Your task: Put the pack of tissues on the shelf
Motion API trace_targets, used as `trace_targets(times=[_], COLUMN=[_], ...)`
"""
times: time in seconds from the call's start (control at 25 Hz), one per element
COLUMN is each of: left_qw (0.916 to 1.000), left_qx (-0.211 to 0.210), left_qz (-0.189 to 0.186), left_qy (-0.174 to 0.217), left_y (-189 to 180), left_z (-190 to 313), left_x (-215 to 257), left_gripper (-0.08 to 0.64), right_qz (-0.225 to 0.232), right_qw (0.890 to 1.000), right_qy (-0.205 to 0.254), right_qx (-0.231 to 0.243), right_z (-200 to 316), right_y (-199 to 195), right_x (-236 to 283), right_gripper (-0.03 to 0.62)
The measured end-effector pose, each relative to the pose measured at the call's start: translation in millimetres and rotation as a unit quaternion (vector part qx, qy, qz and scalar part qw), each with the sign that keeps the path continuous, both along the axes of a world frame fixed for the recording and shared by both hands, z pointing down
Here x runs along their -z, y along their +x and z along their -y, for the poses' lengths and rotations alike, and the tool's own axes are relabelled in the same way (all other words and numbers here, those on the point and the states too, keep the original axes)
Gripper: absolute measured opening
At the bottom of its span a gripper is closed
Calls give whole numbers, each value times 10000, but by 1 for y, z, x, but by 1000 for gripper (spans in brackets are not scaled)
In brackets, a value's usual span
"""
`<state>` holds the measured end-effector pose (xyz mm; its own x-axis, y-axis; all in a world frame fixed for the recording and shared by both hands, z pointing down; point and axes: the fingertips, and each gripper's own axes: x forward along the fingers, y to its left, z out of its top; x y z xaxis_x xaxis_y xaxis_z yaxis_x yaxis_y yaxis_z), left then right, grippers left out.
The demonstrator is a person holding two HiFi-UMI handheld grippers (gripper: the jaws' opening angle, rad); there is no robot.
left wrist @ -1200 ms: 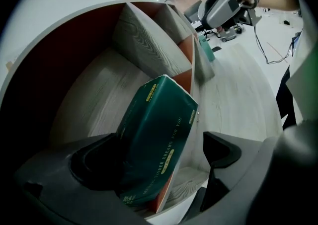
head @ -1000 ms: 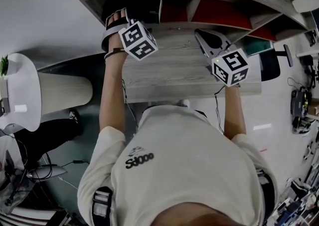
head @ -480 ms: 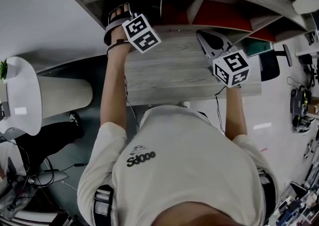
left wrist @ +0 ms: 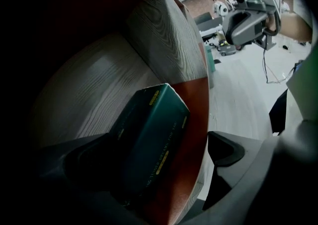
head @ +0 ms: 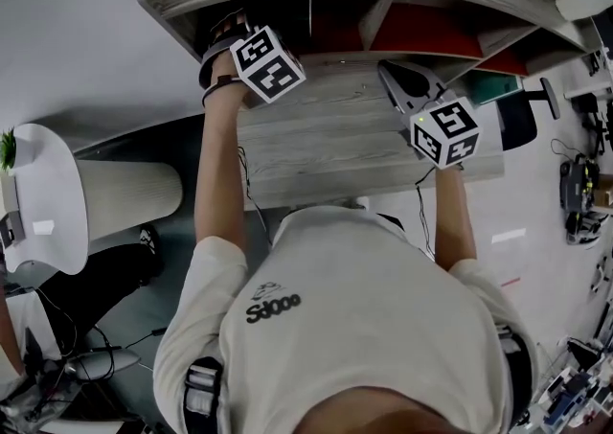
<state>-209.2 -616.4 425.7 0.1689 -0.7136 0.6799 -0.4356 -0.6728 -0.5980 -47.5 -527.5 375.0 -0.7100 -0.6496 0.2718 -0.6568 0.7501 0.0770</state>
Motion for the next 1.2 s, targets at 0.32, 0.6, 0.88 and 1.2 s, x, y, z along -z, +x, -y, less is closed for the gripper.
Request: trace_targets(times=[0.32,0.6,0.88,1.2], left_qw=[9963,9866,9638,9278], left_qx=[-602,-1196,-486,214], left_qz=[-597,-796,-2588,-3701], left_qy=[134,770,426,421], left_y=[6,36,36,69], left_z=[-10,-97,-152,-218], left_x=[14,54,48,37], left_gripper=[581,580,578,302], right_qz=[-230,100,141,15], right_qw=[9986,9922,9931,9954], right_qy=[-47,176,346,633], right_qx=[-465,-1227,-1113,-713], right_z=[-17,-58,-82,-131], right_y=[-6,33,53,90], right_x=[-6,22,28,37], right_gripper=[-2,-2,-2,-2])
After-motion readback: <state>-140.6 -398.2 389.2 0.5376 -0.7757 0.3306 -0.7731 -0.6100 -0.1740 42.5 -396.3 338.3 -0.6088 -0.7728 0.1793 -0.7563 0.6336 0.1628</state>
